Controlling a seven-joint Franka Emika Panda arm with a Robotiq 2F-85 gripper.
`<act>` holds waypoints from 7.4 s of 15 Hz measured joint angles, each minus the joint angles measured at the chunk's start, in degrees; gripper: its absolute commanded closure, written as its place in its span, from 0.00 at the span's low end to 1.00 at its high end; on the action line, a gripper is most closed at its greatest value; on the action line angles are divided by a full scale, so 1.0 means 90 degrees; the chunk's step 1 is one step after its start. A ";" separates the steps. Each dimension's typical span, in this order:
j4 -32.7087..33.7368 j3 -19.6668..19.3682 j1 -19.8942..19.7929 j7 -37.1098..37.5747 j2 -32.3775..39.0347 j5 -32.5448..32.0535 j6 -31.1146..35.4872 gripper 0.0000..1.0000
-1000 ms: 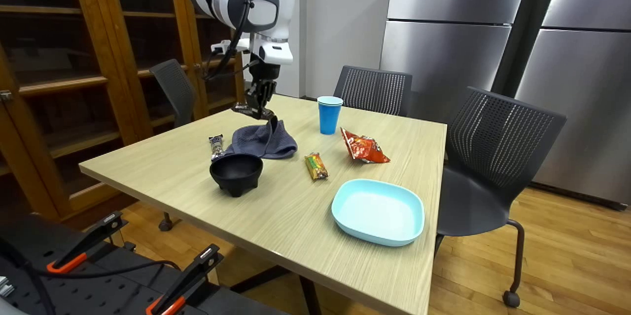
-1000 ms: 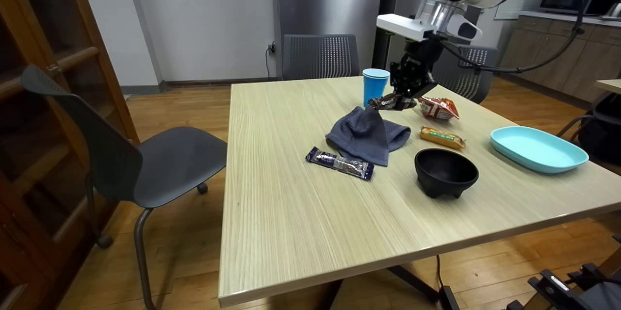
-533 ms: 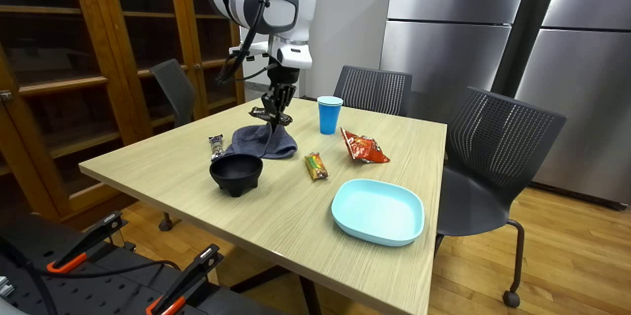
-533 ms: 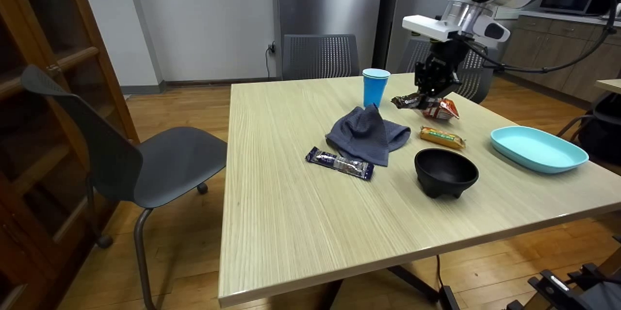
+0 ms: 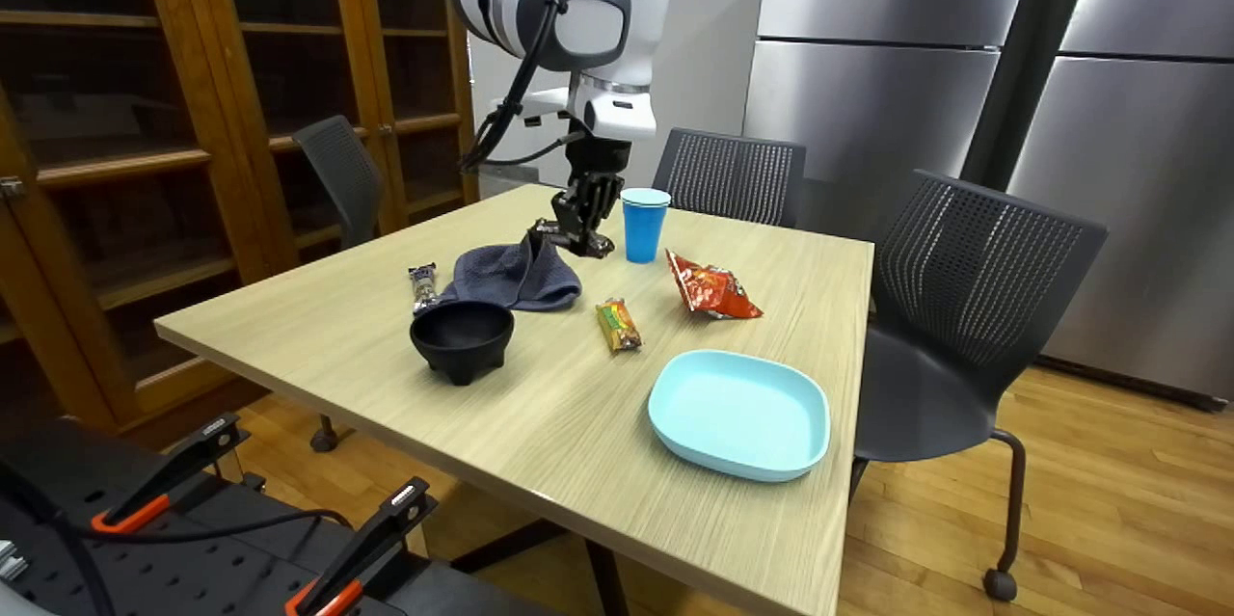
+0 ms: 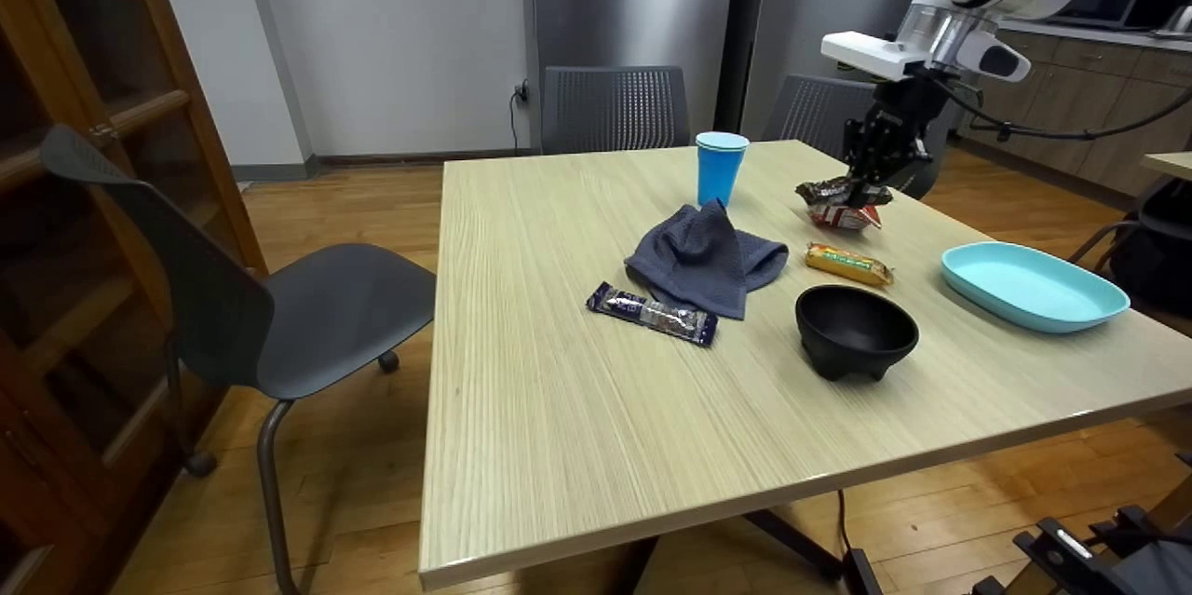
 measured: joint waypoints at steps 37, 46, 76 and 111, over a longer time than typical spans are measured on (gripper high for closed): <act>-0.0352 -0.1394 -0.0911 0.2236 0.0289 -0.0696 -0.0011 0.97; -0.0302 -0.1232 -0.0912 0.2461 0.0779 -0.0250 0.0430 0.97; -0.0722 -0.0152 -0.0916 0.2026 0.0011 0.1008 0.1691 0.00; 0.0237 -0.0348 0.0244 0.3837 0.1611 0.0891 0.2321 0.00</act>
